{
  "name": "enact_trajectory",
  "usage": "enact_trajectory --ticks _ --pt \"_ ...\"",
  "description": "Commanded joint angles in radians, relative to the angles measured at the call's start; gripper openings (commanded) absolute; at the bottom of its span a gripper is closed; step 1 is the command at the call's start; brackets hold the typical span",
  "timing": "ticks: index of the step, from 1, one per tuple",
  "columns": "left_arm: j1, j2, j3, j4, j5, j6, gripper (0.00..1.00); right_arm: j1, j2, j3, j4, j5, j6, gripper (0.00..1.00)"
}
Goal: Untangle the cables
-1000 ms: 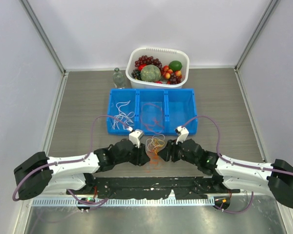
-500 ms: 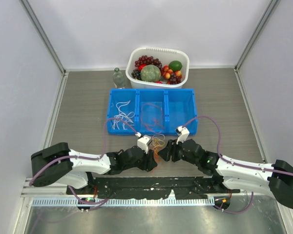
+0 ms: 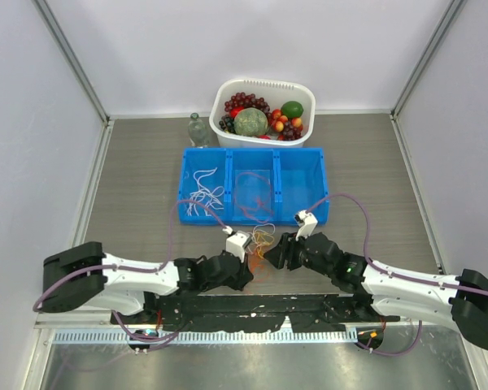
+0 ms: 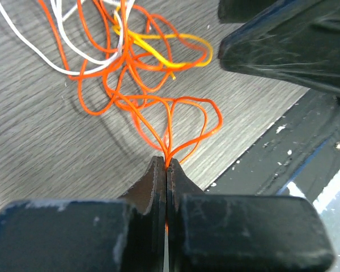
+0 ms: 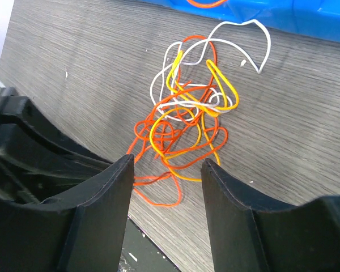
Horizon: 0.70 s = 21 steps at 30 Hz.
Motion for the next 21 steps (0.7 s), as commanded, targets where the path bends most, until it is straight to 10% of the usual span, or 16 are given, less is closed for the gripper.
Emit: enact_trajectory --ticks 1,11,21 --pt "-0.012 -0.147 0.009 -0.116 -0.07 0.012 0.0 0.002 0.01 0.003 0.033 0.007 0.009 0.56" --pt "-0.012 -0.457 0.0 -0.253 -0.104 0.024 0.02 0.01 0.021 0.061 0.032 -0.044 -0.043 0.61" --pt "-0.012 -0.438 0.076 -0.287 -0.109 0.069 0.0 0.027 0.052 0.078 0.058 -0.084 -0.066 0.61"
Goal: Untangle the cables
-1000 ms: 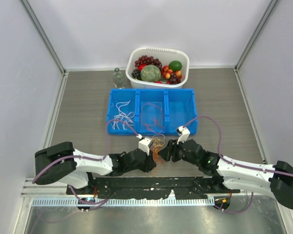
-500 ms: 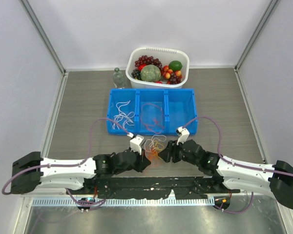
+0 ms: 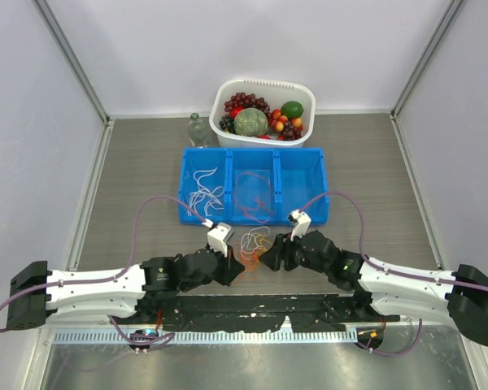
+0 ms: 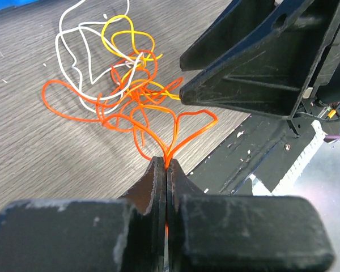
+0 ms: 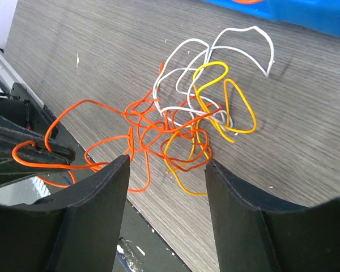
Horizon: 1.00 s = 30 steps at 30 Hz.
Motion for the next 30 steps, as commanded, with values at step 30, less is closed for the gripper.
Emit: enact_trajectory --ticks 30 --pt "-0.004 -0.042 0.479 -0.135 0.137 0.203 0.0 0.09 0.2 0.08 0.163 0.276 -0.01 0.46"
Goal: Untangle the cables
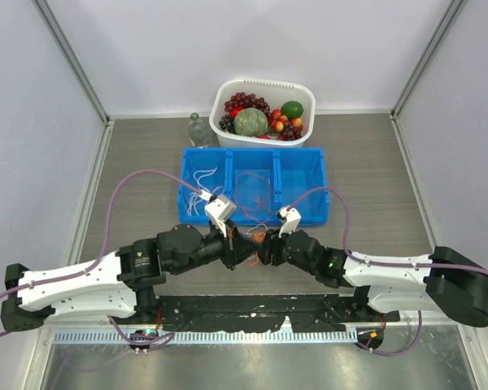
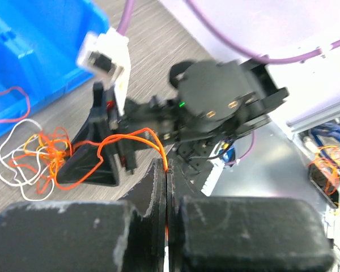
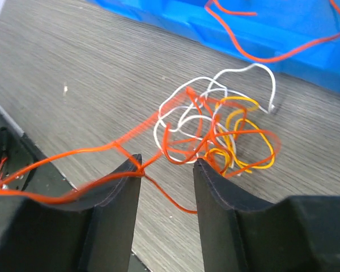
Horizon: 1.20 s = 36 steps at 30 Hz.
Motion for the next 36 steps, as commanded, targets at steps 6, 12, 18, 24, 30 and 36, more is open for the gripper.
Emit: enact_trajectory --ticks 6,12,18,24,30,36 --pt "-0.004 -0.006 0.176 -0.059 -0.033 0.092 0.0 0.005 -0.028 -0.085 0.023 0.135 0.103 0.1" --pt "-0.004 0.031 0.11 -0.157 -0.179 0.008 0.0 0.005 -0.204 -0.106 -0.133 0.225 0.087 0.01" --pt "-0.003 -0.075 -0.008 -0.252 -0.347 -0.136 0.0 0.005 -0.386 -0.112 -0.42 0.454 0.214 0.01" --pt "-0.001 -0.17 -0.228 -0.262 -0.418 -0.348 0.0 0.005 -0.576 -0.131 -0.479 0.482 0.219 0.01" --pt "0.02 -0.094 -0.319 -0.216 -0.366 -0.396 0.01 0.005 -0.575 -0.114 -0.419 0.388 0.118 0.08" --pt "0.033 0.005 -0.278 -0.283 -0.371 -0.384 0.4 0.003 -0.457 -0.079 -0.368 0.322 0.072 0.09"
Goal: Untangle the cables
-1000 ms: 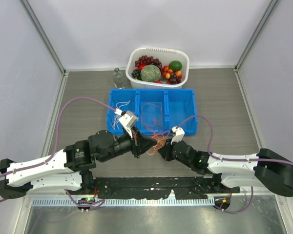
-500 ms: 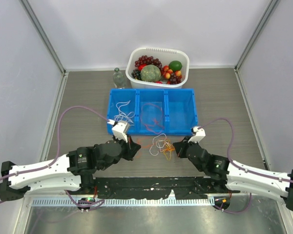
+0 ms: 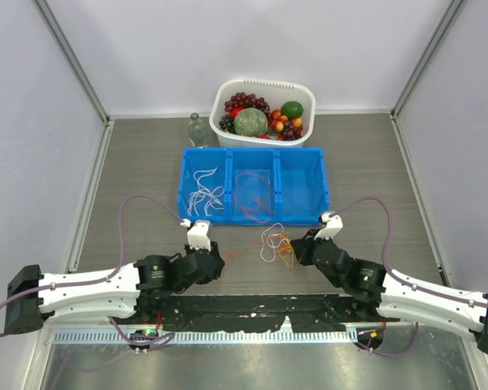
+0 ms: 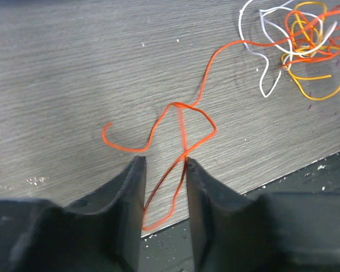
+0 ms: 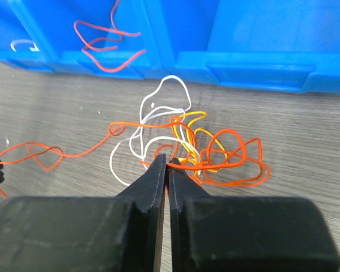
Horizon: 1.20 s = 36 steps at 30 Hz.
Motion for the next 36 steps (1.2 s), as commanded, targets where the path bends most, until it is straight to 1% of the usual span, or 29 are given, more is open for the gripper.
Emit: enact_trajectory --ticks 1,3,5,9,13,15,17,18,19,22,23,24,26,27,28,29,30,32,33,36 --pt "0.014 0.047 0.054 -0.018 -0.029 -0.023 0.48 0.005 0.07 0.048 0.085 -0.045 -0.049 0.09" --pt "0.018 0.065 0.058 -0.019 -0.022 -0.022 0.6 0.005 0.099 0.054 0.099 -0.057 -0.052 0.09" --pt "0.021 0.075 0.06 -0.019 -0.022 -0.02 0.68 0.005 0.122 0.054 0.137 -0.072 -0.058 0.1" --pt "0.031 0.093 0.059 -0.006 -0.022 -0.002 0.69 0.005 0.152 0.054 0.157 -0.086 -0.06 0.1" --pt "0.047 0.13 0.052 0.023 0.001 0.027 0.67 0.005 0.16 0.056 0.161 -0.091 -0.066 0.1" --pt "0.055 0.157 0.054 0.045 0.015 0.042 0.64 0.005 0.162 0.053 0.166 -0.091 -0.066 0.1" --pt "0.06 0.186 0.058 0.07 0.026 0.068 0.57 0.005 0.165 0.05 0.171 -0.089 -0.064 0.1" --pt "0.064 0.205 0.065 0.083 0.028 0.084 0.51 0.005 0.165 0.047 0.171 -0.091 -0.064 0.1" --pt "0.064 0.219 0.074 0.091 0.032 0.117 0.42 0.005 0.168 0.047 0.175 -0.092 -0.063 0.1" --pt "0.067 0.259 0.143 0.07 0.028 0.183 0.11 0.006 0.188 0.045 0.192 -0.104 -0.063 0.1" --pt "0.067 0.266 0.172 0.044 0.021 0.197 0.04 0.005 0.206 0.045 0.203 -0.118 -0.064 0.11" --pt "0.067 0.271 0.205 0.016 0.015 0.213 0.0 0.005 0.22 0.047 0.21 -0.144 -0.071 0.11" --pt "0.067 0.257 0.258 -0.034 0.011 0.242 0.0 0.005 0.27 0.059 0.246 -0.208 -0.098 0.15" --pt "0.066 0.242 0.279 -0.051 0.012 0.26 0.0 0.005 0.313 0.069 0.267 -0.227 -0.11 0.19" --pt "0.066 0.218 0.296 -0.059 0.018 0.277 0.0 0.005 0.333 0.08 0.276 -0.261 -0.115 0.2" --pt "0.067 0.19 0.31 -0.061 0.027 0.297 0.0 0.005 0.376 0.097 0.29 -0.273 -0.121 0.25" --pt "0.067 0.159 0.321 -0.059 0.041 0.317 0.0 0.005 0.416 0.106 0.304 -0.288 -0.123 0.26" --pt "0.066 0.098 0.347 -0.05 0.069 0.349 0.0 0.005 0.468 0.132 0.328 -0.287 -0.12 0.3" --pt "0.067 0.061 0.361 -0.044 0.092 0.363 0.0 0.005 0.49 0.137 0.333 -0.278 -0.109 0.35" --pt "0.069 0.009 0.429 -0.036 0.202 0.418 0.0 0.005 0.58 0.18 0.283 -0.185 -0.081 0.41"
